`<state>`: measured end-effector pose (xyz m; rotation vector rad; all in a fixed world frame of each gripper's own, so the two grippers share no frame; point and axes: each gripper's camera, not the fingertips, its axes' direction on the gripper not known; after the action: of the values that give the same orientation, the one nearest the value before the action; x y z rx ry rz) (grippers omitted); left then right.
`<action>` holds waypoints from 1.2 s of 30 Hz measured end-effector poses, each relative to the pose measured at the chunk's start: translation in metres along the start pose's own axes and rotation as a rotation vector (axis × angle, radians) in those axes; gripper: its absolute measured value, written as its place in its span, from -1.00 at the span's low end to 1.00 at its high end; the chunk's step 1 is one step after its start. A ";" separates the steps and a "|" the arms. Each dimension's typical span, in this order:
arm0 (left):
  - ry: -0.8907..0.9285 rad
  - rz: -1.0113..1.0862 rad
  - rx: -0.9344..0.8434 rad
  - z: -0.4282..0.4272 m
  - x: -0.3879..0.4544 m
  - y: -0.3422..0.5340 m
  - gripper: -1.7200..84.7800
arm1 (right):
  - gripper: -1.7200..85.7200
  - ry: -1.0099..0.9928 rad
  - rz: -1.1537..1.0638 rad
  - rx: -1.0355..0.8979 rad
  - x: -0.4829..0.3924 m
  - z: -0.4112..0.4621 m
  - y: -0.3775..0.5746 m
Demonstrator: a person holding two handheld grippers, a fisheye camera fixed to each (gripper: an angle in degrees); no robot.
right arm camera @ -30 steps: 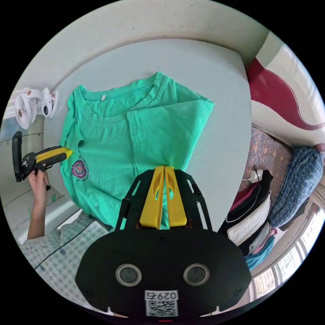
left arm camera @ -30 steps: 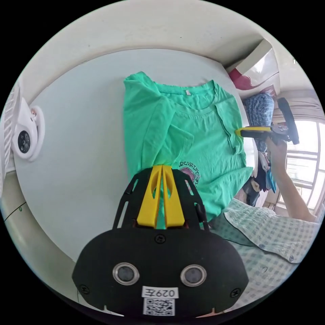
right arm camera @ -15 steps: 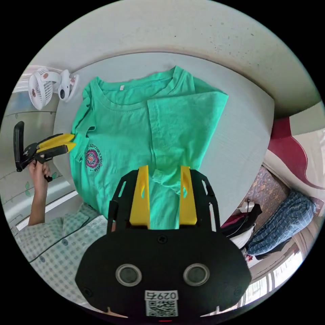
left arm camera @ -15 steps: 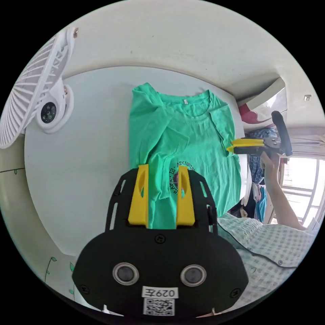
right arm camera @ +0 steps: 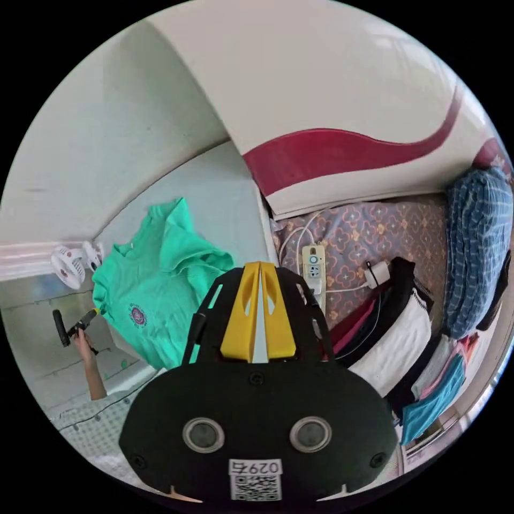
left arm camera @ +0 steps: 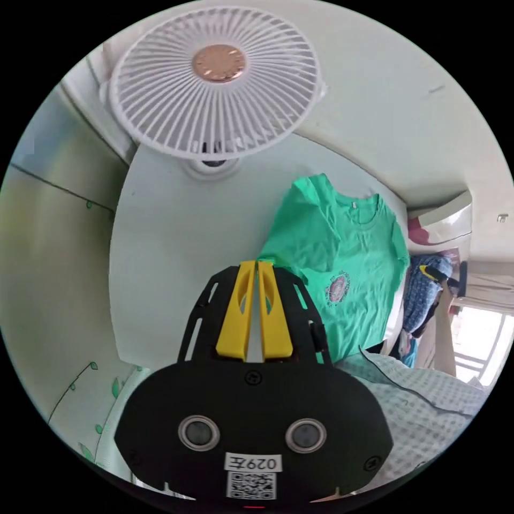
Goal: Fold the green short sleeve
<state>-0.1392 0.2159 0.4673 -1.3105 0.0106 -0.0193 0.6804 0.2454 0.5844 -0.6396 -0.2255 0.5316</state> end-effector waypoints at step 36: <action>-0.045 0.309 -0.223 0.133 0.046 -0.018 -0.98 | -0.97 0.225 -0.453 -0.238 -0.011 0.026 -0.028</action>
<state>-0.0904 0.3392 0.5195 -1.5192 0.1816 0.2817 0.6733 0.2335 0.6214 -0.8443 -0.2141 -0.0061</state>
